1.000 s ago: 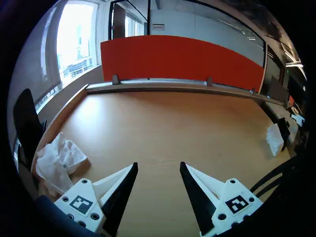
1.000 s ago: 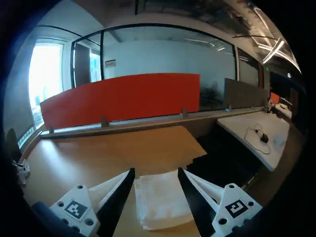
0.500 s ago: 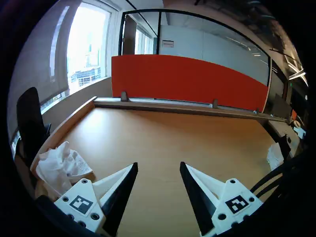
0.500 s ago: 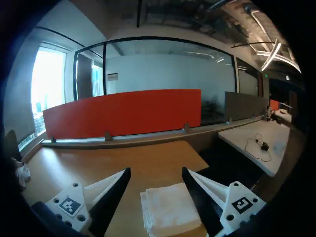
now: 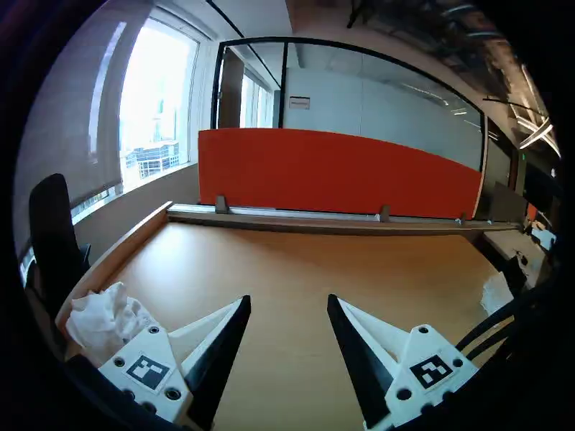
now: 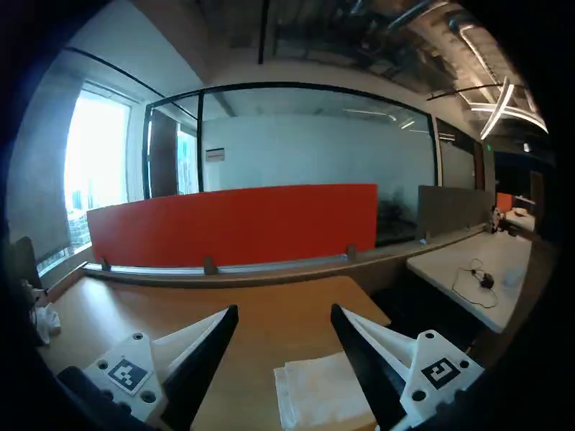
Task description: Fold towel
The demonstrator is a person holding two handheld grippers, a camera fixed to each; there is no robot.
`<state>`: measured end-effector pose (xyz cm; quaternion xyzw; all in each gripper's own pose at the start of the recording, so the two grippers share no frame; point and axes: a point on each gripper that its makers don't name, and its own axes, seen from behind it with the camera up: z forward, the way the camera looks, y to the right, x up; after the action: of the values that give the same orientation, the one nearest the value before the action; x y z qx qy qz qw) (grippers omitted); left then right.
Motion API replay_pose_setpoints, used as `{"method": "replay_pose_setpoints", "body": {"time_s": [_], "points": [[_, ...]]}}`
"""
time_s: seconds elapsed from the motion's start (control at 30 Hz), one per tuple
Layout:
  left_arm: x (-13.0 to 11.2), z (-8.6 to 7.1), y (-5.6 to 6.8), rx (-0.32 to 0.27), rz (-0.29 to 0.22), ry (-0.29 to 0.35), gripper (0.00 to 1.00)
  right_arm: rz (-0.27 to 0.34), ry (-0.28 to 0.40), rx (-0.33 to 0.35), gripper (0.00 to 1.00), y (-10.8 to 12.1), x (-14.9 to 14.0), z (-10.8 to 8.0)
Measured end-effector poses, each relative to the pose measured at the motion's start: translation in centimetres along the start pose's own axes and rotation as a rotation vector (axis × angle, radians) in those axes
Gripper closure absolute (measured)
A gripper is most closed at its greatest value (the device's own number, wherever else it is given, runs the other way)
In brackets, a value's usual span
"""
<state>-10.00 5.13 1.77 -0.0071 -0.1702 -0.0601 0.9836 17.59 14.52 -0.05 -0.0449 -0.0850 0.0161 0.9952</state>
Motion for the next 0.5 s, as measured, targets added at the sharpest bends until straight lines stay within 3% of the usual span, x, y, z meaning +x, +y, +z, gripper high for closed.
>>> {"method": "replay_pose_setpoints", "body": {"time_s": [0.3, 0.5], "points": [[2.0, 0.1, 0.4, -0.010, 0.007, 0.051, 0.22, -0.043, 0.044, 0.026, 0.00, -3.5, 1.8, -0.3], [3.4, 0.0, 0.6, -0.018, 0.006, 0.089, 0.22, -0.025, 0.077, 0.059, 0.00, -6.4, 3.2, -0.6]]}}
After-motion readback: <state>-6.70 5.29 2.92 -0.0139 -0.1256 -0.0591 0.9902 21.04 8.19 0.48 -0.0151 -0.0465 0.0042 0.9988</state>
